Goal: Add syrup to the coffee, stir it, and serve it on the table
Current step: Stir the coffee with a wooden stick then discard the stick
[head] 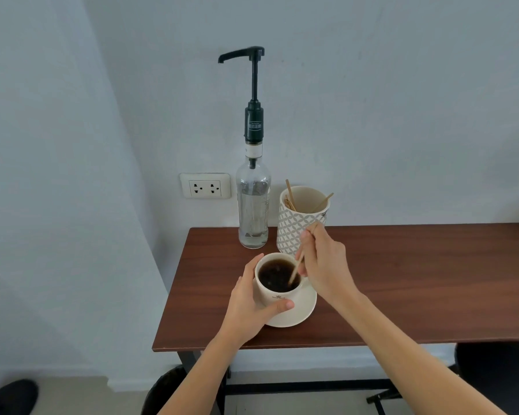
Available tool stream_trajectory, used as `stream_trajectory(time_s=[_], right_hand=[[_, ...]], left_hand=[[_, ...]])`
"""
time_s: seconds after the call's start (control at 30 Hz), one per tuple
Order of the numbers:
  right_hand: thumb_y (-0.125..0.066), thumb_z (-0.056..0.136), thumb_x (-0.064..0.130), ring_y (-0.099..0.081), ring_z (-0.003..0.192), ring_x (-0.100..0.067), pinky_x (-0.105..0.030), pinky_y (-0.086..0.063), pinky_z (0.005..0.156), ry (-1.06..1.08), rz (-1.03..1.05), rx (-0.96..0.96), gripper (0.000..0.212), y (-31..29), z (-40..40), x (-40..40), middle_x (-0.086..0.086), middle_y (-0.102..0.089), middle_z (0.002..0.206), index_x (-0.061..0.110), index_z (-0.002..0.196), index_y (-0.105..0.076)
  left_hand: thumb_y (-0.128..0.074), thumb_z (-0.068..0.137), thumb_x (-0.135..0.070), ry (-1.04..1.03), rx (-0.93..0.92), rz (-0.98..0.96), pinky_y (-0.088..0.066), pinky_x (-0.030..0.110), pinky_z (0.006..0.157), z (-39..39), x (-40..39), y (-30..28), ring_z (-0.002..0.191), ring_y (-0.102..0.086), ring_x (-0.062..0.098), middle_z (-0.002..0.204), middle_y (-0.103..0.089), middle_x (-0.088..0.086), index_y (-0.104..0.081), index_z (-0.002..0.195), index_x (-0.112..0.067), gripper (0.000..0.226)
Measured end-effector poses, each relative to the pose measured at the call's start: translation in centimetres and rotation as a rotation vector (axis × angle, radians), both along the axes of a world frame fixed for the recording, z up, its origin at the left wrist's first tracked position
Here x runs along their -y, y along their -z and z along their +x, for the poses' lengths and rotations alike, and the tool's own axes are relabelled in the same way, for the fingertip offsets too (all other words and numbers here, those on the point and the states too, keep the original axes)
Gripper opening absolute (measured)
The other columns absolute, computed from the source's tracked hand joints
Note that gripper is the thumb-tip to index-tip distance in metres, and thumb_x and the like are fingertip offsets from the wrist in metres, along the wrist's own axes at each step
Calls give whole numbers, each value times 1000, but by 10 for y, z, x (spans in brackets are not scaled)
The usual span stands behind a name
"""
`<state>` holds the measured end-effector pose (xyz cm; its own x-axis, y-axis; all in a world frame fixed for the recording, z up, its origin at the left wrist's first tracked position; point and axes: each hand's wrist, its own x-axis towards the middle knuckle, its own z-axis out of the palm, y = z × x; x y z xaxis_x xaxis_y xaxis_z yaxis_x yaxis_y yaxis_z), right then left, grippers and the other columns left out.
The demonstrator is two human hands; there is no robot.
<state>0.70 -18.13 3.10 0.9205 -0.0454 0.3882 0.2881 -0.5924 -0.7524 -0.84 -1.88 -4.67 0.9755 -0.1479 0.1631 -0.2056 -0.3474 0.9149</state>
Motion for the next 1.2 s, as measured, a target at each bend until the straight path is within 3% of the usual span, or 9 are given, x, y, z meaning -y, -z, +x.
stream_trajectory(time_s=[0.1, 0.27, 0.4, 0.5, 0.63, 0.8, 1.0, 1.2], right_hand=[[-41, 106, 19, -71, 56, -18, -24, -60, 55, -5, 121, -15, 22, 0, 5, -10, -10, -72, 70, 12, 89, -54], [-38, 106, 20, -64, 51, -24, -40, -57, 52, 7, -38, 48, 20, 0, 8, 3, -9, -65, 66, 10, 93, -49], [-41, 106, 19, -70, 57, -17, -22, -58, 55, -6, 74, -13, 21, 3, 8, -5, -9, -71, 71, 12, 90, -53], [-39, 106, 19, -67, 56, -18, -28, -58, 57, -3, 17, 30, 19, 2, 12, -1, -7, -68, 69, 14, 91, -49], [-41, 106, 18, -70, 55, -17, -26, -59, 56, -48, 21, 24, 19, 2, 11, -2, -11, -71, 69, 17, 89, -50], [-40, 106, 16, -68, 53, -17, -31, -60, 55, -69, 15, 26, 19, 3, 13, 0, -10, -69, 67, 11, 92, -50], [-39, 106, 18, -66, 54, -20, -40, -59, 58, -51, -21, 55, 18, 3, 14, 0, -8, -67, 69, 15, 90, -47], [-42, 105, 13, -68, 59, -16, -30, -60, 61, -91, 17, 184, 16, -10, 3, 2, -6, -68, 71, 13, 92, -51]], left_hand=[[-90, 62, -49, 8, 7, 2, -40, 40, 112, 0, 0, 1, 127, -49, -4, 129, -55, -35, -30, 125, -71, 90], [-90, 62, -49, 2, 1, -2, -41, 37, 112, 0, 1, 1, 127, -48, -5, 129, -54, -35, -29, 127, -69, 91], [-89, 63, -50, 9, 10, -3, -41, 39, 112, 0, 0, 2, 128, -48, -3, 131, -55, -31, -31, 128, -67, 89], [-89, 63, -49, 1, 11, -3, -42, 36, 111, 0, 0, 2, 128, -48, -3, 131, -55, -31, -30, 125, -71, 89], [-88, 63, -52, 6, 22, 9, -41, 39, 112, 1, 0, 3, 129, -48, -1, 133, -55, -28, -28, 127, -70, 90], [-89, 63, -48, 5, 17, 5, -42, 32, 110, 1, 0, 4, 128, -49, -3, 131, -55, -30, -29, 124, -73, 89], [-89, 62, -50, 2, 7, -1, -39, 23, 106, 3, 0, 7, 127, -47, -7, 130, -54, -34, -30, 126, -70, 89], [-89, 63, -51, 0, 7, 13, -37, 14, 101, 4, 0, 8, 126, -46, -11, 130, -53, -36, -30, 128, -66, 89]])
